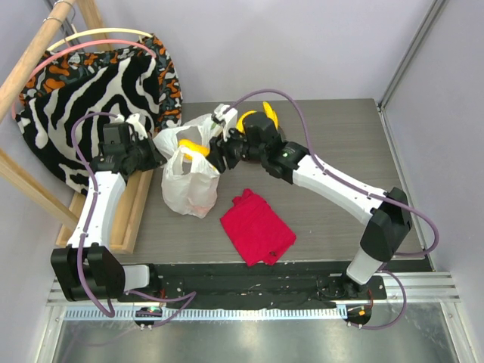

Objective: Place the fruits into the plastic bag

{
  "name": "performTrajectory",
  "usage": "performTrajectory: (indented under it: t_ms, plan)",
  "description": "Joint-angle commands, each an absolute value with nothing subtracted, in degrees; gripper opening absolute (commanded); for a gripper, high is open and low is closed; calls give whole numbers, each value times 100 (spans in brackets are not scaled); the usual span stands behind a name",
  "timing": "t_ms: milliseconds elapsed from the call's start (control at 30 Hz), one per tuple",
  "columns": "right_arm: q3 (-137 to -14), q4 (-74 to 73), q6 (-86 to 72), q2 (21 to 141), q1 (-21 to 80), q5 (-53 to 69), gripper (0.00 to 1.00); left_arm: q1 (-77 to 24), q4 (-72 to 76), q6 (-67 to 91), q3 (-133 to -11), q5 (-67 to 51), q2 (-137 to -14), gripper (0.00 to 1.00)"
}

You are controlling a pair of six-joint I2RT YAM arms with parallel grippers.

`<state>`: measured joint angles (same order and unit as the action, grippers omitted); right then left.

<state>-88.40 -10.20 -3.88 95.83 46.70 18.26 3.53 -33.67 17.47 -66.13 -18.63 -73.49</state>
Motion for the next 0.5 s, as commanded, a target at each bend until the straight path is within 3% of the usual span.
performTrajectory:
  t_ms: [0,467]
  plan:
    - [-8360,-905,-167,9062,4755,2074,2,404,-3199,1731,-6618,-1951,-7189,0]
    - [-8481,-1669,114,8982,5185,1758,2,396,-3199,1749,-6618,-2013,-7154,0]
